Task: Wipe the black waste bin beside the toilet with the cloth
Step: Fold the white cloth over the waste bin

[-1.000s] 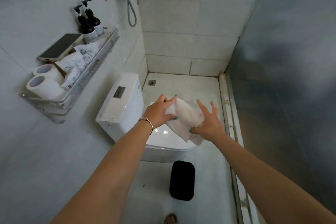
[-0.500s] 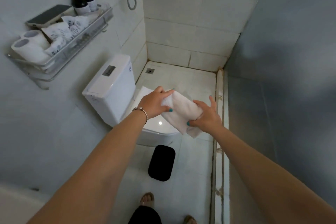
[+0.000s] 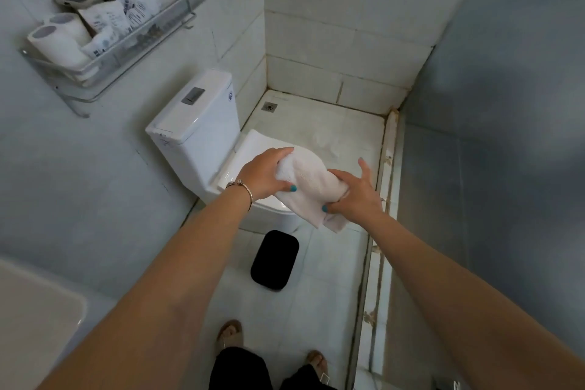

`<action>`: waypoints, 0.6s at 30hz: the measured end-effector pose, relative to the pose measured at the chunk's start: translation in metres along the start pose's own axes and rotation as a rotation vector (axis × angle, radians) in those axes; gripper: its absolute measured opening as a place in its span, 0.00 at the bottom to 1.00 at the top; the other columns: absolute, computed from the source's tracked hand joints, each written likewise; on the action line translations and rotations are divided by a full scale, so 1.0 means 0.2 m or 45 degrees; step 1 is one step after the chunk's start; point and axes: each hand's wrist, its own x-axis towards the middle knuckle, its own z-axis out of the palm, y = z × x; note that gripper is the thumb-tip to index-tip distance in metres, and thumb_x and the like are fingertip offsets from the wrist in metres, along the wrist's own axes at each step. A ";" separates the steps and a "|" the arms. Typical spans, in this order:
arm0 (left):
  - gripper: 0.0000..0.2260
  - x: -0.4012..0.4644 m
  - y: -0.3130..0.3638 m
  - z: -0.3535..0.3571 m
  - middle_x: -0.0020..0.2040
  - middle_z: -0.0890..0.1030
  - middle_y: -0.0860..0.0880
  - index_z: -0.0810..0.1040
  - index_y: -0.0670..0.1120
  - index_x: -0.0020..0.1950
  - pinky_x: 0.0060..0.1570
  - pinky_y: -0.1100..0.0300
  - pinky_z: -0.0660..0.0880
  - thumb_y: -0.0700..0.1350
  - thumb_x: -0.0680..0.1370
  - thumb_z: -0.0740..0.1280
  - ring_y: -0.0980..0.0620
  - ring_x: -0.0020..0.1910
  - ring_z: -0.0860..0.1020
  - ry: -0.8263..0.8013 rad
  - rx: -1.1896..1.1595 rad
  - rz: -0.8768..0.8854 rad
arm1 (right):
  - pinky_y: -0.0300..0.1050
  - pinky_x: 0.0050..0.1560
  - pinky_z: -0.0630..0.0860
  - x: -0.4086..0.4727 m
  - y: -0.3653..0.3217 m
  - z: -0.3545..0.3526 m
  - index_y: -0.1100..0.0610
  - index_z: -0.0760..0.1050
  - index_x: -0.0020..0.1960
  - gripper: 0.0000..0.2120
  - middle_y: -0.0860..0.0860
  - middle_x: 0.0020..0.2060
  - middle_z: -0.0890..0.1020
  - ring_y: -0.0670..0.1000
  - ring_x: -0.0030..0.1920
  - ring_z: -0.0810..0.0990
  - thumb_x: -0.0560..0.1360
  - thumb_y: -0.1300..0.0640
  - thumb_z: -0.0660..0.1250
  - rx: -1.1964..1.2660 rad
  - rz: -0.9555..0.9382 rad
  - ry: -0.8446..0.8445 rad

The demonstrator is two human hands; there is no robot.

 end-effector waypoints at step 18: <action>0.29 0.05 -0.34 0.31 0.47 0.78 0.56 0.71 0.53 0.55 0.47 0.53 0.76 0.51 0.59 0.80 0.51 0.46 0.77 -0.034 -0.154 -0.051 | 0.32 0.32 0.63 0.16 0.16 0.43 0.29 0.71 0.62 0.35 0.36 0.76 0.41 0.46 0.57 0.77 0.61 0.49 0.81 0.097 0.194 0.117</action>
